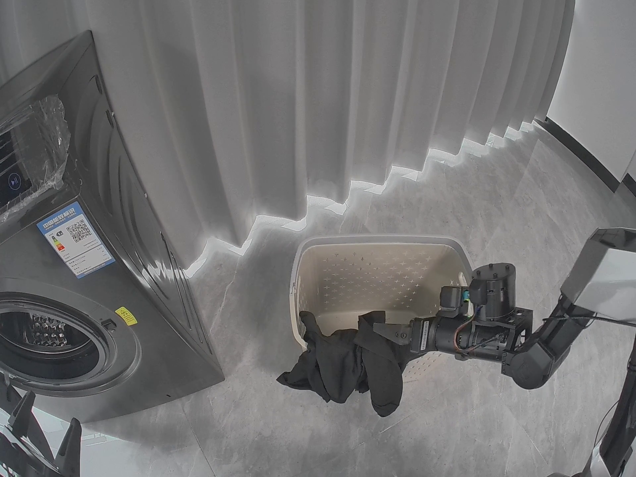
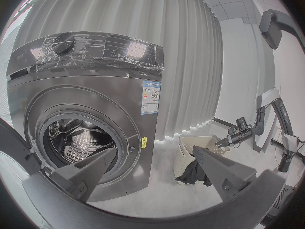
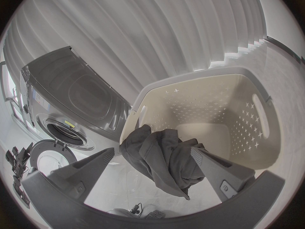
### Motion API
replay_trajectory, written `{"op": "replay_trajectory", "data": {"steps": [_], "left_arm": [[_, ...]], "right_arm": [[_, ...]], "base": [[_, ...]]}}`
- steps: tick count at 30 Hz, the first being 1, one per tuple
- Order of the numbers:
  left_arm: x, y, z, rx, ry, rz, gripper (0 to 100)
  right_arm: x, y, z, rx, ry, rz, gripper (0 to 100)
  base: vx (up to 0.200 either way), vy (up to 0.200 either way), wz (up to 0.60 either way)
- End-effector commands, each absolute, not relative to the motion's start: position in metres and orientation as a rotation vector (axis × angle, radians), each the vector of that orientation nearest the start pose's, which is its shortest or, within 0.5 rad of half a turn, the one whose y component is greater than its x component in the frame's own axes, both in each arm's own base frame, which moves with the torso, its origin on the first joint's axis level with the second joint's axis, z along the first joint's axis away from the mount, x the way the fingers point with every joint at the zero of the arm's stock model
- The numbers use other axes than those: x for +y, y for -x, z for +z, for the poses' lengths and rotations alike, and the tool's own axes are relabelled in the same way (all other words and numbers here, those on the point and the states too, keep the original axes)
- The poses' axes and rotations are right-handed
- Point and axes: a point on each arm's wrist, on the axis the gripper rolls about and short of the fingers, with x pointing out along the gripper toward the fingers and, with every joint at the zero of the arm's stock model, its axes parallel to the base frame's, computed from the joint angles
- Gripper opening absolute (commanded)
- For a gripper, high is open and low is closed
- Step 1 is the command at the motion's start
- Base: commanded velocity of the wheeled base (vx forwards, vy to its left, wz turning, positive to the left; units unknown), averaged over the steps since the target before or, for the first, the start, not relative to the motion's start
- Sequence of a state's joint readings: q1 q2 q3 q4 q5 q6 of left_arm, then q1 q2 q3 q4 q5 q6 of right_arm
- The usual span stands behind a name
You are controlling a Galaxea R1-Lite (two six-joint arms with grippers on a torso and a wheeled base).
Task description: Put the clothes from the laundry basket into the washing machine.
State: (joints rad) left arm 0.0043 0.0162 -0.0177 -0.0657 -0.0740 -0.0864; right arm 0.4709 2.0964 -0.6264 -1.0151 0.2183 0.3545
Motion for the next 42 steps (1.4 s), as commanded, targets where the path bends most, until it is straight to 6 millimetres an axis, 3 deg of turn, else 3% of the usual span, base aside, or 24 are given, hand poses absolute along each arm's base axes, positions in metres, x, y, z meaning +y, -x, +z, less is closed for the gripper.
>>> {"op": "replay_trajectory", "data": {"steps": [1,8,22,23,42], "left_arm": [[-0.002,0.023,0.083,-0.061,0.083,-0.072,100],[-0.002,0.023,0.083,-0.061,0.085,-0.072,100],[-0.002,0.023,0.083,-0.062,0.082,-0.070,100],[-0.002,0.023,0.083,-0.062,0.082,-0.069,100],[-0.002,0.023,0.083,-0.062,0.082,-0.067,100]], "right_arm": [[0.169,-0.300,0.029,0.610,-0.261,0.600,100],[0.177,-0.304,0.010,0.648,-0.251,0.604,100],[0.185,-0.311,-0.001,0.637,-0.252,0.612,100],[0.185,-0.312,-0.003,0.633,-0.252,0.613,0],[0.178,-0.314,-0.001,0.617,-0.245,0.579,0]], "base": [[0.000,0.000,0.00],[0.000,0.000,0.00],[0.000,0.000,0.00],[0.000,0.000,0.00],[0.000,0.000,0.00]]}}
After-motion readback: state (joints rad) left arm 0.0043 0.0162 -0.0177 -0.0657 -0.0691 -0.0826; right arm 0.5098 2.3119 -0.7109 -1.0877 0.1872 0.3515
